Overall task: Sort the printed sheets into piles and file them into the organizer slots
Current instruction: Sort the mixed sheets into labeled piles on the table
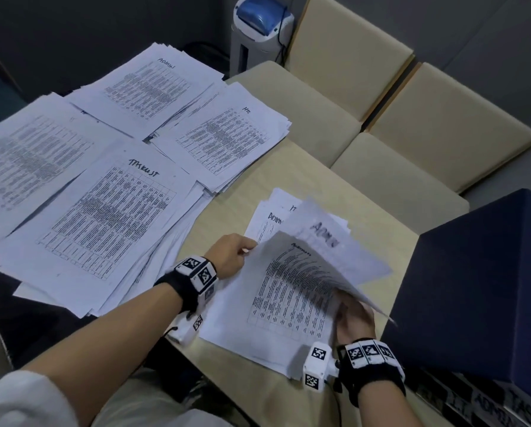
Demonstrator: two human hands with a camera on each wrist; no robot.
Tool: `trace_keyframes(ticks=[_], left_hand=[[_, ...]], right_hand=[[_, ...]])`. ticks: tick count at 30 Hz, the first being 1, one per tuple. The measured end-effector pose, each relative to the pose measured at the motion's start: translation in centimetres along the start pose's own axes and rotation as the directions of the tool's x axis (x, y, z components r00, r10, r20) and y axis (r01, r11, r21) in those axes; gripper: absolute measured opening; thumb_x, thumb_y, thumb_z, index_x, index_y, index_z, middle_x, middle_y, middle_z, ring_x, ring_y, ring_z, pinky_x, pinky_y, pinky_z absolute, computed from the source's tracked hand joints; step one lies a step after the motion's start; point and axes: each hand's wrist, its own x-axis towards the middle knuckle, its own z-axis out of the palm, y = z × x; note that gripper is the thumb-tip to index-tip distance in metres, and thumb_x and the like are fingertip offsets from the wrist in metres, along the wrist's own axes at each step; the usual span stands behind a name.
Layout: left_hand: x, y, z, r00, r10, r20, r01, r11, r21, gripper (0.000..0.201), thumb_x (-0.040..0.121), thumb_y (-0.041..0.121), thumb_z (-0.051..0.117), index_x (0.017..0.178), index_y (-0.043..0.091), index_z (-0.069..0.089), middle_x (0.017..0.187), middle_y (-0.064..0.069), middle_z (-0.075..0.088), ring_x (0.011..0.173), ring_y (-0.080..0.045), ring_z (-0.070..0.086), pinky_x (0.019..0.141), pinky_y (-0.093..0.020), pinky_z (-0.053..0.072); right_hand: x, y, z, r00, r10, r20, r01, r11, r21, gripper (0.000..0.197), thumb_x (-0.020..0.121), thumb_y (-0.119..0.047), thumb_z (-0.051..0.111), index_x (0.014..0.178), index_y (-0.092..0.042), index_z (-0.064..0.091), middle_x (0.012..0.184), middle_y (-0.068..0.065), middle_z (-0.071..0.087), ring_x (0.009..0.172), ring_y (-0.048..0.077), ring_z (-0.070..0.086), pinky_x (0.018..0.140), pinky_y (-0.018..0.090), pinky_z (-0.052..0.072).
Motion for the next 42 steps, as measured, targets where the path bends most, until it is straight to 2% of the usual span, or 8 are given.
trace_keyframes(ticks=[5,9,15,21,26,30,33,42], left_hand=[[0.5,-0.3,0.6,0.914,-0.361,-0.185,0.402,0.868,0.292,0.026,0.088,0.031,0.064,0.104,0.013,0.056,0.101,-0.006,0.062,0.088,-0.026,0.060,0.074,-0.034,0.050],[0.7,0.2,0.8,0.939,-0.320,-0.124,0.341,0.827,0.447,0.025,0.094,0.035,0.057,0.090,0.011,0.059,0.095,-0.009,0.065,0.084,-0.029,0.062,0.065,-0.031,0.046],[0.5,2.0,-1.0,0.982,-0.124,-0.144,0.190,0.662,0.725,0.046,0.103,0.042,0.034,0.081,0.013,0.061,0.073,-0.003,0.057,0.071,-0.025,0.062,0.061,-0.028,0.043],[0.4,0.7,-1.1,0.986,0.011,-0.164,0.062,0.900,0.431,0.018,0.094,0.011,0.047,0.082,0.021,0.056,0.069,-0.003,0.059,0.064,-0.028,0.055,0.056,-0.030,0.041],[-0.5,0.3,-0.4,0.995,-0.046,-0.088,0.041,0.998,-0.056,0.040,0.081,-0.014,0.045,0.094,0.009,0.075,0.089,-0.004,0.072,0.084,-0.021,0.064,0.075,-0.025,0.048],[-0.2,-0.8,0.9,0.938,-0.206,-0.278,0.229,0.972,0.054,0.026,0.089,0.003,0.055,0.109,0.013,0.068,0.106,-0.008,0.065,0.094,-0.025,0.063,0.084,-0.034,0.051],[0.1,-0.9,0.8,0.902,-0.360,-0.237,0.403,0.901,0.164,0.017,0.088,0.030,0.064,0.086,0.013,0.061,0.087,-0.005,0.066,0.079,-0.026,0.062,0.072,-0.034,0.052],[0.9,-0.5,-0.4,0.983,-0.061,-0.171,0.108,0.954,0.280,0.026,0.098,0.015,0.044,0.073,0.012,0.044,0.071,-0.013,0.056,0.065,-0.031,0.051,0.058,-0.032,0.033]], right_hand=[[0.5,0.4,-0.6,0.997,0.031,-0.066,-0.033,0.999,-0.025,0.017,0.084,0.005,0.059,0.080,-0.011,0.064,0.077,0.008,0.064,0.075,0.027,0.059,0.068,0.034,0.050],[0.1,0.0,-0.4,0.999,0.006,-0.046,-0.007,1.000,-0.019,0.031,0.081,0.010,0.052,0.096,-0.013,0.065,0.078,0.011,0.069,0.073,0.028,0.064,0.071,0.034,0.054],[0.3,-0.1,-0.3,0.995,0.072,-0.064,-0.074,0.997,-0.024,0.021,0.084,0.006,0.054,0.071,-0.011,0.057,0.054,0.001,0.058,0.055,0.021,0.055,0.061,0.033,0.047],[0.5,0.2,0.3,0.989,0.145,-0.009,-0.144,0.989,0.043,0.013,0.070,0.001,0.055,0.071,-0.011,0.051,0.070,0.007,0.051,0.068,0.025,0.052,0.075,0.042,0.046],[0.2,-0.3,0.7,0.996,0.062,0.061,-0.063,0.998,0.000,0.017,0.086,0.011,0.055,0.085,-0.003,0.065,0.074,0.010,0.069,0.067,0.025,0.064,0.067,0.034,0.053],[0.2,-0.4,0.4,0.999,0.006,0.046,-0.004,0.999,-0.039,0.016,0.092,0.006,0.052,0.088,-0.003,0.064,0.067,0.005,0.067,0.070,0.024,0.061,0.055,0.023,0.052],[-0.1,-0.5,0.5,0.999,0.028,0.034,-0.028,1.000,-0.003,0.021,0.087,0.012,0.048,0.089,-0.005,0.060,0.074,0.011,0.067,0.066,0.025,0.066,0.053,0.027,0.052],[0.3,-0.3,0.1,0.998,0.053,0.045,-0.055,0.998,0.025,0.016,0.087,0.007,0.048,0.085,-0.004,0.060,0.086,0.013,0.067,0.078,0.030,0.063,0.069,0.036,0.049]])
